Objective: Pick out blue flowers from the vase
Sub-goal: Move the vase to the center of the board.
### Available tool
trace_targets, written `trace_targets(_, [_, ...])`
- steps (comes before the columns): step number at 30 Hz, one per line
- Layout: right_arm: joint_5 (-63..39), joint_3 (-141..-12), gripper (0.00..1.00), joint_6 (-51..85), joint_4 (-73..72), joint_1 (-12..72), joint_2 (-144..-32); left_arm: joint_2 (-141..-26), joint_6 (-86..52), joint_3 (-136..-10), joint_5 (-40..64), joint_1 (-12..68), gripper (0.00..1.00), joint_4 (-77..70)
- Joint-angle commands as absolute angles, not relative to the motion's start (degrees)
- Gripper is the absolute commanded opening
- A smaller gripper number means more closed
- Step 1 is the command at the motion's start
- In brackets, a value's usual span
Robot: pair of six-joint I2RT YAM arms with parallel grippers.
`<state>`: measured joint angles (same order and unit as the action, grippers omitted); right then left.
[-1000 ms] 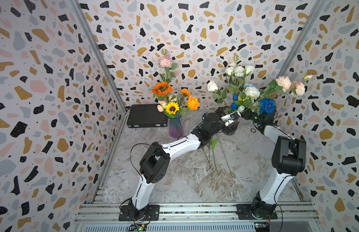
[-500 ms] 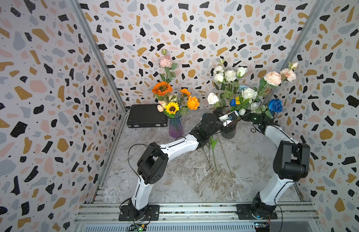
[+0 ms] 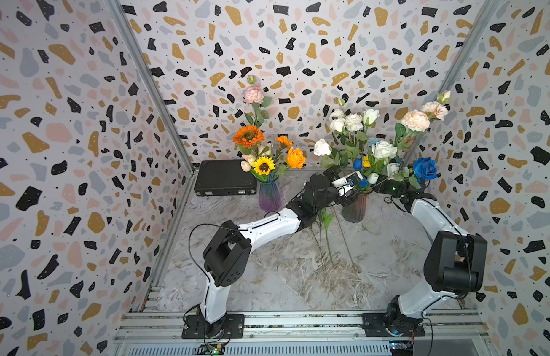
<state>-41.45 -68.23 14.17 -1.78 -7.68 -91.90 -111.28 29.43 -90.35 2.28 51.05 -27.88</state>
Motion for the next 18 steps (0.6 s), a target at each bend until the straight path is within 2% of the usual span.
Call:
trace_targets(1, [-39.4,-65.3,0.23,16.5,-6.7,-7.3,-86.9,-107.7,31.3,-89.2,3.5,53.3,1.00,-27.6])
trace_targets(11, [-30.5,-50.5,0.24,23.0,-20.2,-6.3,-78.8,-100.3,28.0,-80.2,4.8,57.6,0.99,-29.8])
trace_targets(18, [-28.5,-46.3,0.28,22.5,-24.6,-4.6,-77.0,-98.1,28.8,-78.6,4.6,60.2,0.99,-30.1])
